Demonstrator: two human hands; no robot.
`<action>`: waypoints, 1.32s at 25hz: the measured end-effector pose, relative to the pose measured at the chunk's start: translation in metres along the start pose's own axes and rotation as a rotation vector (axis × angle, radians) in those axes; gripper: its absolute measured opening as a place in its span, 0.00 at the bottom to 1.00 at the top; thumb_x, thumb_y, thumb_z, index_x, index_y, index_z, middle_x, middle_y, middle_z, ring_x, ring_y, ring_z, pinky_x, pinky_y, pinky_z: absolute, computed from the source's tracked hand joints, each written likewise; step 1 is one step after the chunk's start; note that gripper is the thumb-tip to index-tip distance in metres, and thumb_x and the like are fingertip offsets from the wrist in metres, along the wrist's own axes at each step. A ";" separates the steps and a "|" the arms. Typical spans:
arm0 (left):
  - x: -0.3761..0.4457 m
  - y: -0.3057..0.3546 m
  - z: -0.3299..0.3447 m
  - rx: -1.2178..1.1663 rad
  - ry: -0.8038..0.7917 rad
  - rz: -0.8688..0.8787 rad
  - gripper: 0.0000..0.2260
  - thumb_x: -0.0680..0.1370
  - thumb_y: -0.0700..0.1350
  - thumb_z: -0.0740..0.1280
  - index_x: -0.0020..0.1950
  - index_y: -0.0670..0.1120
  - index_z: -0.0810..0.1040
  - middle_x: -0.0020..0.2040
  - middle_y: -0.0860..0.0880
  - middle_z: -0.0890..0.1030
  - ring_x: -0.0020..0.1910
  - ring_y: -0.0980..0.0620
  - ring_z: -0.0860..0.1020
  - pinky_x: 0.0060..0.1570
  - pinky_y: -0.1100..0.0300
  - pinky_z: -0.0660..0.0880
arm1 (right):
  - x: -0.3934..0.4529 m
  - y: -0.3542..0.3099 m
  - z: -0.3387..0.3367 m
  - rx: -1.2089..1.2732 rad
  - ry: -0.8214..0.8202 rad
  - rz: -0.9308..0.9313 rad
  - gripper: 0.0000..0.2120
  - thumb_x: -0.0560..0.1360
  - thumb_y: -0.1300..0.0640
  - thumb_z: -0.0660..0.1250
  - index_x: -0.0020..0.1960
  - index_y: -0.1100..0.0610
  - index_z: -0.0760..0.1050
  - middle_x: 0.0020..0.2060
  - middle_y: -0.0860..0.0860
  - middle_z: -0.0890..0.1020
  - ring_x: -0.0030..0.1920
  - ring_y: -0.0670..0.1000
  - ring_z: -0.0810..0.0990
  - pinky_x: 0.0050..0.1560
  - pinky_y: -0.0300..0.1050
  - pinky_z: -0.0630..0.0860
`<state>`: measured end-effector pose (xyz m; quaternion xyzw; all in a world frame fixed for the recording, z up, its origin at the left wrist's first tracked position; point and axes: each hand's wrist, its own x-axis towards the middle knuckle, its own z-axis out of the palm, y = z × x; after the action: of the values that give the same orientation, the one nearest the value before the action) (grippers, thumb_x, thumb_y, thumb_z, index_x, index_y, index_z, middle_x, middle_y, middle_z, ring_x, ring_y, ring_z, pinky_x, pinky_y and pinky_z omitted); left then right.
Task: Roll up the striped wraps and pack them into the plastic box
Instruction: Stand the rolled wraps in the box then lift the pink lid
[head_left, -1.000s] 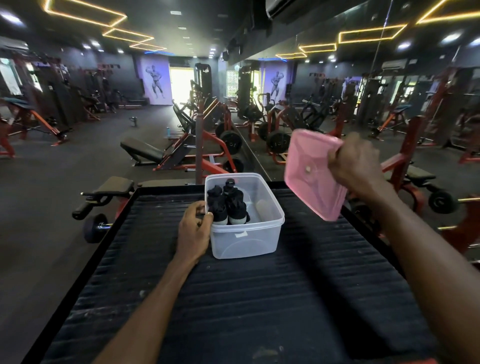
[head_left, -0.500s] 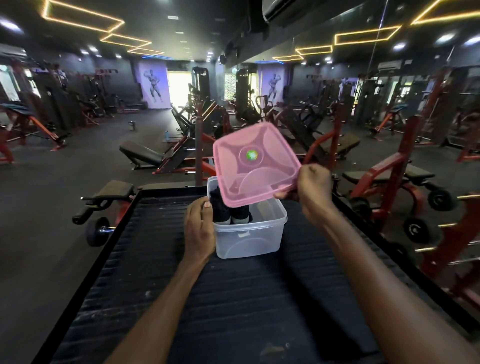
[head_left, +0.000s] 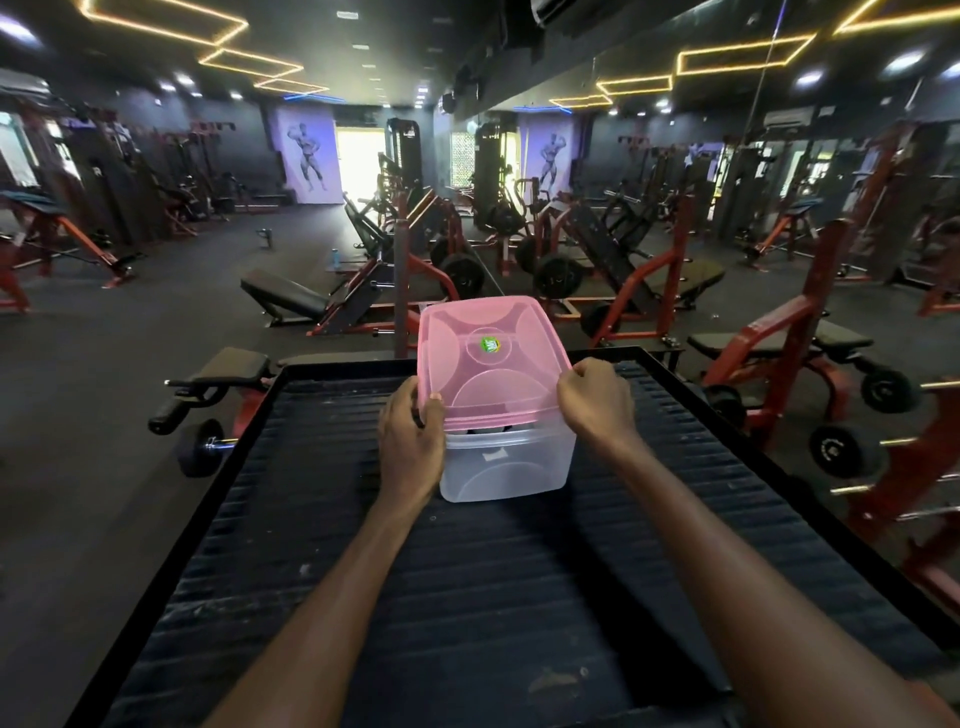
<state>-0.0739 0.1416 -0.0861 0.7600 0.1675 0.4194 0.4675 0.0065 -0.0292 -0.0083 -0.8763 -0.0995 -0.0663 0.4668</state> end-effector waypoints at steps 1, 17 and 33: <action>0.000 0.000 0.001 0.011 -0.002 0.002 0.17 0.79 0.54 0.57 0.61 0.48 0.78 0.56 0.48 0.81 0.57 0.45 0.78 0.55 0.46 0.77 | 0.001 0.002 0.000 -0.049 0.002 -0.003 0.10 0.77 0.55 0.58 0.43 0.59 0.75 0.40 0.55 0.79 0.43 0.57 0.79 0.43 0.52 0.75; -0.011 0.008 0.008 0.054 0.062 -0.052 0.21 0.76 0.49 0.58 0.61 0.39 0.79 0.59 0.41 0.78 0.54 0.53 0.72 0.46 0.70 0.64 | 0.005 0.025 0.018 -0.149 -0.012 -0.042 0.18 0.80 0.53 0.56 0.64 0.63 0.71 0.63 0.61 0.72 0.65 0.61 0.69 0.66 0.57 0.67; -0.022 0.016 0.011 0.121 0.021 -0.083 0.28 0.80 0.49 0.54 0.77 0.38 0.65 0.76 0.38 0.66 0.74 0.43 0.66 0.72 0.62 0.59 | 0.005 0.028 0.023 -0.279 -0.050 -0.266 0.24 0.81 0.47 0.56 0.73 0.59 0.64 0.72 0.60 0.68 0.68 0.62 0.69 0.68 0.60 0.68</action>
<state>-0.0806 0.1134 -0.0850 0.7748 0.2287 0.3969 0.4358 0.0186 -0.0245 -0.0422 -0.9129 -0.2159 -0.1187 0.3254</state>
